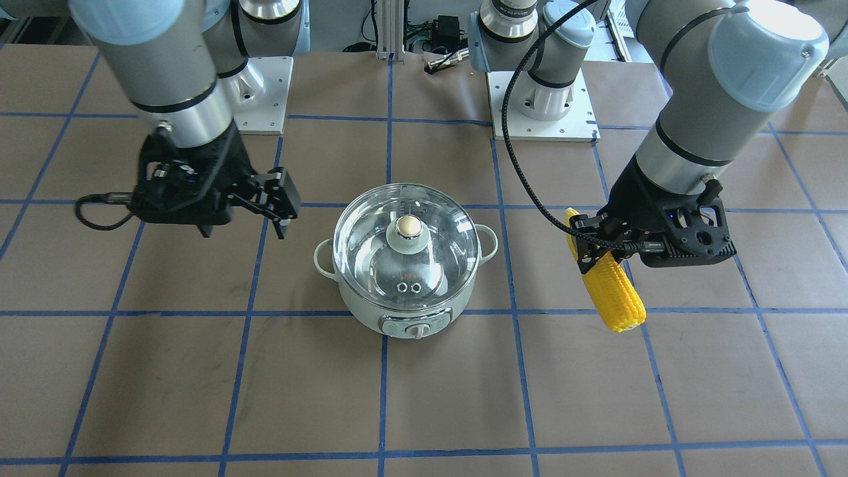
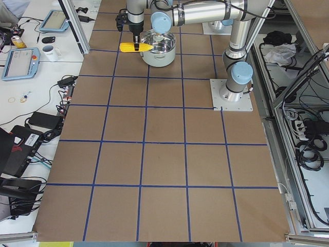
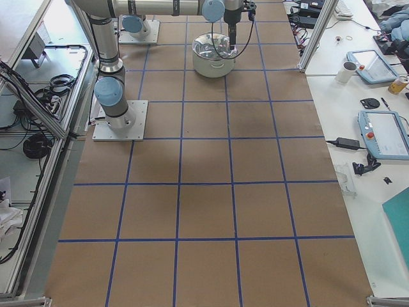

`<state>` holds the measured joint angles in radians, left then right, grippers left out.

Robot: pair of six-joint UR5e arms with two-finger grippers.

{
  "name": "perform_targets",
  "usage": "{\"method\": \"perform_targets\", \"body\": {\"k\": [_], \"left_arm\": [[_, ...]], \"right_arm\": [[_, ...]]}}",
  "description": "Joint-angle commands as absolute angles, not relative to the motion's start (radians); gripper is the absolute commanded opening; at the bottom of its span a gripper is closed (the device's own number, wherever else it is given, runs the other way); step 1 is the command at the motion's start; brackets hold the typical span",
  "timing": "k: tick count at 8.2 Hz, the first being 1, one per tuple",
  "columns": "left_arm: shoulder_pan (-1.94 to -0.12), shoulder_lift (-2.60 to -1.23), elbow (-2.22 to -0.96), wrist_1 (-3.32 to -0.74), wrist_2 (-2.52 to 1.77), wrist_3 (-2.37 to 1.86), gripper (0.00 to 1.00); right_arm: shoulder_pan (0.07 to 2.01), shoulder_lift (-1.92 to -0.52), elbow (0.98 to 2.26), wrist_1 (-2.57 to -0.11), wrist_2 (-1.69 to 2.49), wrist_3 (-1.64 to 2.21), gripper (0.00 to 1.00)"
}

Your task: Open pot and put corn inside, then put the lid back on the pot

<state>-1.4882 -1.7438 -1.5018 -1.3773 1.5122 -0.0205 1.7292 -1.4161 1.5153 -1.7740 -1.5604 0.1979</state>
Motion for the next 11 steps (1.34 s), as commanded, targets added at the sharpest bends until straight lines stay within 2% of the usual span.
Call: {"method": "perform_targets", "body": {"k": [1,5,8,10,11], "left_arm": [[-1.486,-1.743,-1.503,-1.378,1.513,-0.011,0.0],[-1.486,-1.743,-1.514,-1.376,1.511,-0.009,0.0],[-1.486,-1.743,-1.516,-1.379,1.512,-0.009,0.0],[-1.485,-1.743,-1.516,-1.378,1.514,-0.011,0.0],[-1.486,-1.744,-1.516,-1.378,1.514,-0.011,0.0]], "right_arm": [[1.932,-1.321,1.534,-1.866,-1.563,0.414,1.0],[2.046,-1.267,1.546,-1.919,-1.552,0.468,1.0],[2.051,-1.253,1.555,-1.917,-1.555,0.486,1.0],[2.049,-1.243,1.557,-1.921,-1.565,0.483,0.91],[2.051,-1.243,1.555,-1.925,-1.565,0.476,0.8]]}}
